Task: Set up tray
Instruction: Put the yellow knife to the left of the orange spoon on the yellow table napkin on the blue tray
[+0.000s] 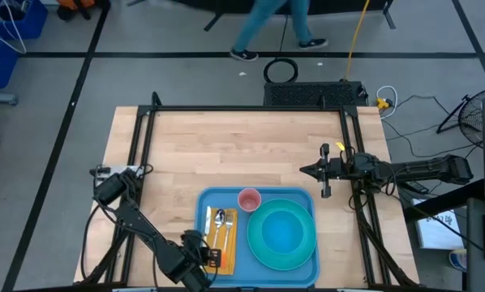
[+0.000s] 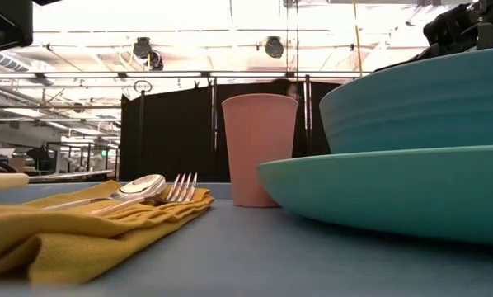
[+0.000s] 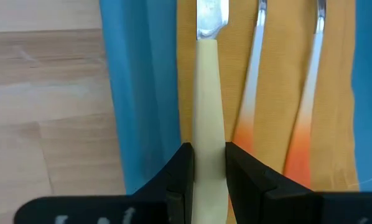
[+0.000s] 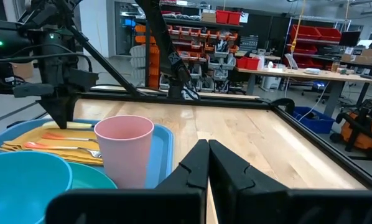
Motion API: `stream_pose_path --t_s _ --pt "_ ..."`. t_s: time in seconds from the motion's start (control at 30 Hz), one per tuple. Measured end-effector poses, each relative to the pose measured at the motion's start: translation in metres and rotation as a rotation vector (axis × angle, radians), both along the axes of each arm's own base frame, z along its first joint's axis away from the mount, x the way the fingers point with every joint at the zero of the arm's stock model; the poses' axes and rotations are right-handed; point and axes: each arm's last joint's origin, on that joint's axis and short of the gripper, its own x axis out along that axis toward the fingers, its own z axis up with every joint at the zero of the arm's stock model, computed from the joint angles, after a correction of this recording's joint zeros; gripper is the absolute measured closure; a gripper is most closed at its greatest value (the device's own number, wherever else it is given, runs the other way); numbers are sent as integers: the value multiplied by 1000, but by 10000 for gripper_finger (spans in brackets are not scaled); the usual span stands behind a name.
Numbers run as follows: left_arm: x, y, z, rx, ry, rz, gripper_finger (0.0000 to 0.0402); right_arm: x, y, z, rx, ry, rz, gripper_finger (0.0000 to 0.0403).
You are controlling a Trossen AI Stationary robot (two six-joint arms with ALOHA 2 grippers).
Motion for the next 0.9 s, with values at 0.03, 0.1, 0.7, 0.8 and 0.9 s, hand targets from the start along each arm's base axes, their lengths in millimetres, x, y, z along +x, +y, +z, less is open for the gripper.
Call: stream_pose_path --t_s 0.03,0.1,0.7,0.8,0.9 --pt "-1 0 0 2 4 -2 332 0 0 0 0 0 0 403" --pt "-1 0 0 0 16 -6 332 0 0 0 0 1 1 403" --pt "2 2 -1 -16 13 1 332 0 0 0 8 2 3 403" --pt "2 2 -1 -15 13 0 332 0 0 0 8 2 3 403" --pt "2 2 -1 -12 14 -8 332 0 0 0 8 3 3 403"
